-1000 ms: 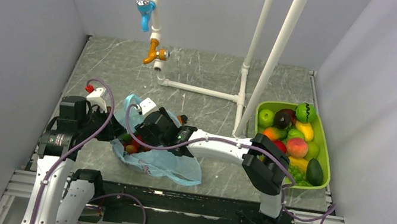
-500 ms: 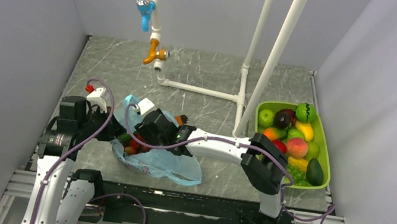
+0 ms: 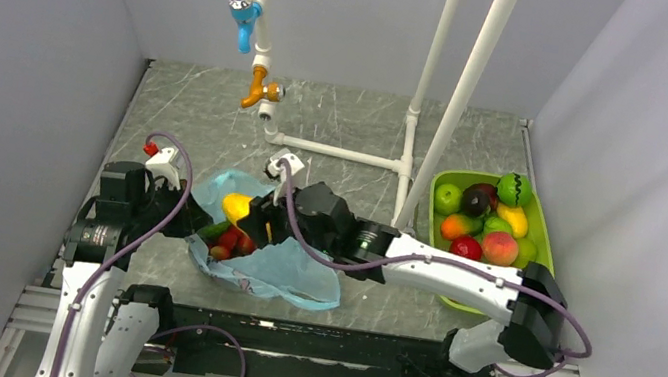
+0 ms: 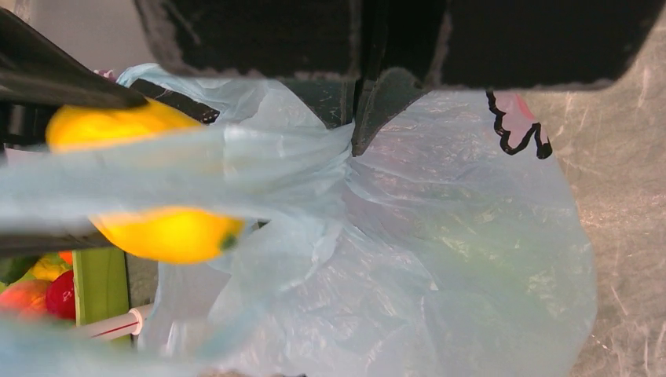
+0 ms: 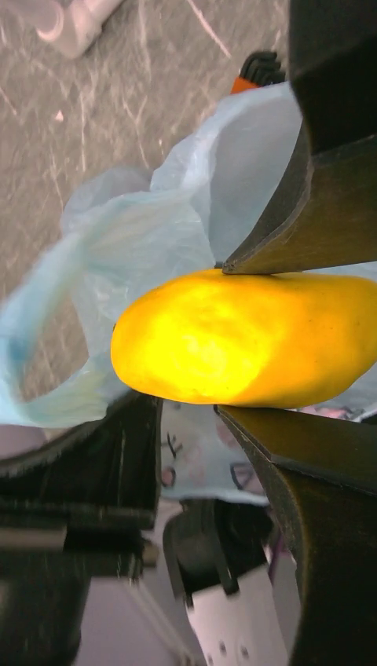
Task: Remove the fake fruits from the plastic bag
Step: Take out the fake fruit from the plastic bag, then place the fake fruit in the bin.
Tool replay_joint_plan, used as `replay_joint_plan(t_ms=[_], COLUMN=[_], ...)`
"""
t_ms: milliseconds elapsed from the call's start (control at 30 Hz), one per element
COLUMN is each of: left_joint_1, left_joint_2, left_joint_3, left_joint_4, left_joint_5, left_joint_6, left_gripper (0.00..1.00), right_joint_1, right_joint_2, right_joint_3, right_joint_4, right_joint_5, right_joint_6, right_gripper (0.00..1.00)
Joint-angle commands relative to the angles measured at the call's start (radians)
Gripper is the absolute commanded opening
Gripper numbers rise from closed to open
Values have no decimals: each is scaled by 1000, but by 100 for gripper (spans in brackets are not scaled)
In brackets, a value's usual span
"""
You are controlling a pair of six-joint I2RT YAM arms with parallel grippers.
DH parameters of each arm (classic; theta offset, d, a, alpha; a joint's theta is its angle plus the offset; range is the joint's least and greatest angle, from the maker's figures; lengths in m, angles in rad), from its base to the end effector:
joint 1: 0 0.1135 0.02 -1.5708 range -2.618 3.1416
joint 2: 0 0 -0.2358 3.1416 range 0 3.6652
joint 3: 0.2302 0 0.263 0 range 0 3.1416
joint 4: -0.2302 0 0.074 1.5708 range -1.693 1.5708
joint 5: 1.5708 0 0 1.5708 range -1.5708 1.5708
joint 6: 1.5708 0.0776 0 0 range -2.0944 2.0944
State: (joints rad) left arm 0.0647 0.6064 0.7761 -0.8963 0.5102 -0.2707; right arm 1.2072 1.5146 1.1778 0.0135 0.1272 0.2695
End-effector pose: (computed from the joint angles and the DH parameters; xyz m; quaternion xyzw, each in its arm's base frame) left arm 0.1765 -0.0265 0.2561 -0.0454 0.8876 -0.2697 0.3706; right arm 0.1555 0.3810 0.2730 -0.3329 0.7394 0.3542 0.4658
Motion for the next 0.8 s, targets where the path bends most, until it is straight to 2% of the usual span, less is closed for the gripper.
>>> replay_joint_plan(t_ms=[0, 167, 233, 400, 533, 667, 767], left_joint_1=[5, 6, 6, 5, 5, 6, 5], left_joint_2=[-5, -9, -12, -12, -6, -1, -1], left_joint_3=[2, 2, 3, 3, 3, 3, 2], left_joint_4=[19, 18, 17, 16, 17, 17, 19], left_joint_5=[16, 4, 1, 4, 8, 11, 11], left_joint_6=[16, 12, 10, 10, 11, 13, 13], left_gripper=[0, 0, 0, 0, 0, 0, 0], right_joint_1=[-10, -9, -11, -13, -21, -24, -26], right_joint_2=[-82, -182, -253, -547, -740, -885, -944], right_joint_3=[-81, -143, -184, -331, -422, -472, -471], right_joint_4=[86, -21, -86, -235, -408, -550, -725], right_joint_5=[-117, -39, 56, 359, 597, 709, 837], right_joint_6=[91, 102, 112, 172, 309, 420, 569], right_gripper=[5, 0, 0, 0, 0, 0, 0])
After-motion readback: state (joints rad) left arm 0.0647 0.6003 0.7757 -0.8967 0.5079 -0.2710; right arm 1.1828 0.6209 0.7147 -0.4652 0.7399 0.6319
